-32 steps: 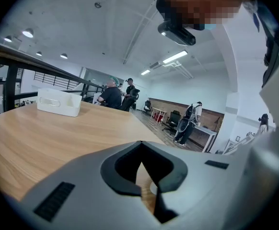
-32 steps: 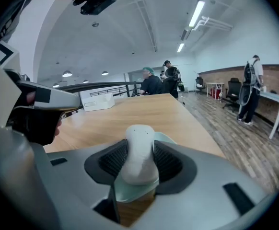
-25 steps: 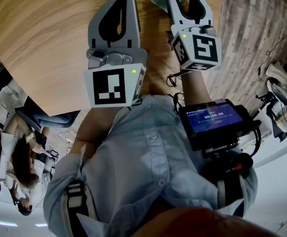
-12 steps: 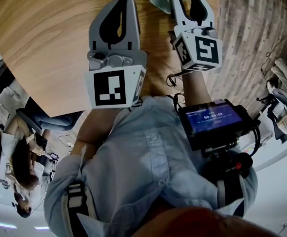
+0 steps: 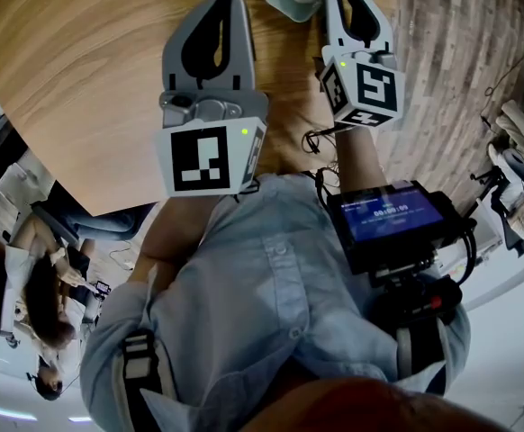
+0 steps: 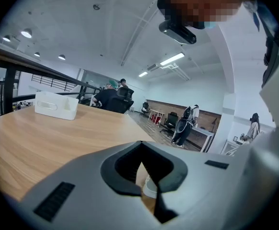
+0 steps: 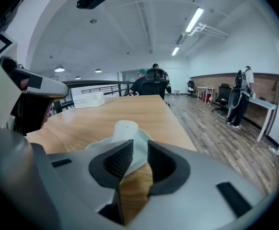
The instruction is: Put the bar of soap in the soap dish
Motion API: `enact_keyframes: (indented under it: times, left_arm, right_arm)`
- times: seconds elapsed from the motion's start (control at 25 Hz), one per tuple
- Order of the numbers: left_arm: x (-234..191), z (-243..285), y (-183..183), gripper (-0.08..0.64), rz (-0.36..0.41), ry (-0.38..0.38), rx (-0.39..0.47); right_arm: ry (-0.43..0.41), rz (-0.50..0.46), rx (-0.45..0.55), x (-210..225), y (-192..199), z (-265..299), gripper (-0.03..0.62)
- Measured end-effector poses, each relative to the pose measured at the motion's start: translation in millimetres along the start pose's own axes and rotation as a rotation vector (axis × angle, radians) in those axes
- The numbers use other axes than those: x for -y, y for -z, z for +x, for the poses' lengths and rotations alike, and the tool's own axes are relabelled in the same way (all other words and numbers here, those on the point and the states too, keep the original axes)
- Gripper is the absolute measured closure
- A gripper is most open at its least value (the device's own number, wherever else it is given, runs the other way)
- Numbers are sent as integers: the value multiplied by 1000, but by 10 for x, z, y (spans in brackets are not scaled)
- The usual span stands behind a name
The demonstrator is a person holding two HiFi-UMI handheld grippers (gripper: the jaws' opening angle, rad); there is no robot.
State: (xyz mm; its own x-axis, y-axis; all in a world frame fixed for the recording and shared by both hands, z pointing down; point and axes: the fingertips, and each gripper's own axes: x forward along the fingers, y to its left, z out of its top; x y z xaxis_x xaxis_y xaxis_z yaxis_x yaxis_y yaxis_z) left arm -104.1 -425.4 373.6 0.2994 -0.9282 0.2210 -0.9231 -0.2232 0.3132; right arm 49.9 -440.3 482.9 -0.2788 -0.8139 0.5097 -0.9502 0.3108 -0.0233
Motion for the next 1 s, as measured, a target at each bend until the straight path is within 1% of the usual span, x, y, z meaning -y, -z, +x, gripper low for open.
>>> enact_keyframes:
  times: [0.24,0.56,0.76,0.88,1.0]
  left_arm:
    - [182,-58,-73,554,21,17,20]
    - [371,-49,13,554,20,35,21]
    - [390,-8,63,555,18,42,29]
    - [522,-191,-49,554,39,56,53]
    - [777,-510,-262,554,86,72,111]
  right_arm:
    - [-30,13,-3,-45,21,-129,491]
    - [-33,35,13,71,76,-201,492]
    - [-39,54,31,81,87,-266,492]
    - [-50,56,85,16,-67,-531,500]
    - [-62,56,167,-36,-309,-985,508]
